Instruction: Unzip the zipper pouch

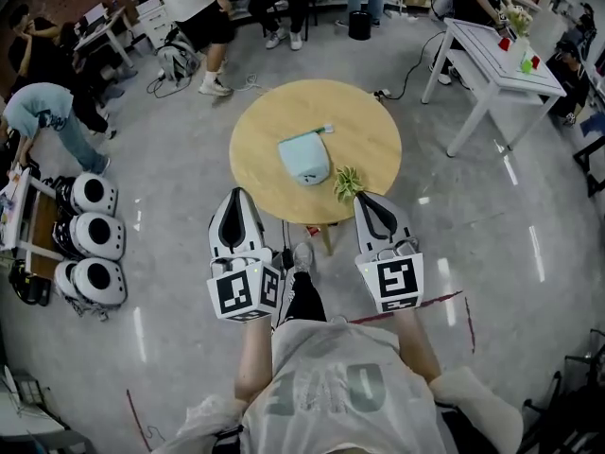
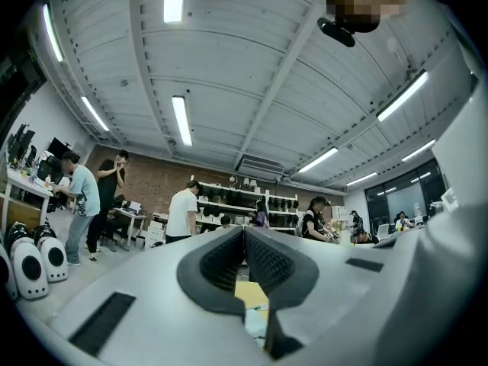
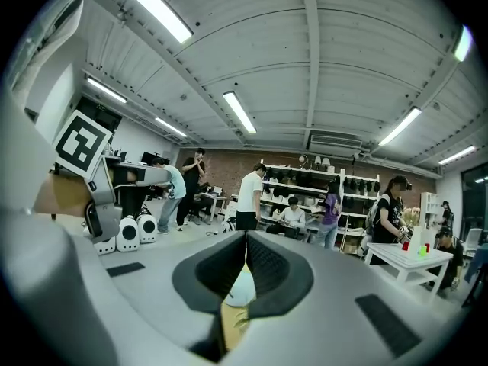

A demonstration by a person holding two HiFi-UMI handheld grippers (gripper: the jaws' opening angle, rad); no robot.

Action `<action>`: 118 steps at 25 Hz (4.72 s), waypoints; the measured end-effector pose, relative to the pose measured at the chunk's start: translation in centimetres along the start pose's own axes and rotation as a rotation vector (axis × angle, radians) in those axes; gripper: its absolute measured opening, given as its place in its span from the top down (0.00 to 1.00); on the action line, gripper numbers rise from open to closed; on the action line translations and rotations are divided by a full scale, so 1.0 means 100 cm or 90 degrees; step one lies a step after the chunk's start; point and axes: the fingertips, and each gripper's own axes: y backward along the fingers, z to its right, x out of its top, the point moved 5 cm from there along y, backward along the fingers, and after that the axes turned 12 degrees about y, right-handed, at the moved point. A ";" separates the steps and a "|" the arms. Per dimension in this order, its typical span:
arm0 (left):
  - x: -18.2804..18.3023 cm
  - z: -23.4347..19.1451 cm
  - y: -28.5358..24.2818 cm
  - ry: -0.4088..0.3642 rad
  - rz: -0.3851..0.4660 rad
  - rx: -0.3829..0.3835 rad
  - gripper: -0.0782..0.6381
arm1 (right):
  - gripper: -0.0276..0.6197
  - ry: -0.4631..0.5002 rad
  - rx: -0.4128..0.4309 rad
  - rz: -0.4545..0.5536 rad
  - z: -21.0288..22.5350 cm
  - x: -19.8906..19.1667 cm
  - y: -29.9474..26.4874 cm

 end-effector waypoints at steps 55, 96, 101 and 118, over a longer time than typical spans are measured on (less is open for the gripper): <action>-0.035 -0.129 -0.302 -0.038 -0.048 0.013 0.66 | 0.53 -0.062 0.030 -0.090 0.050 -0.022 -0.330; -0.099 -0.277 -0.279 0.023 -0.155 0.155 0.83 | 0.80 0.056 0.191 -0.649 -0.121 -0.201 -0.456; -0.097 -0.271 -0.283 0.026 -0.149 0.143 0.83 | 0.87 0.051 0.190 -0.643 -0.118 -0.193 -0.454; -0.061 -0.202 -0.313 0.013 -0.097 0.040 0.83 | 0.90 -0.031 0.144 -0.365 -0.011 -0.056 -0.437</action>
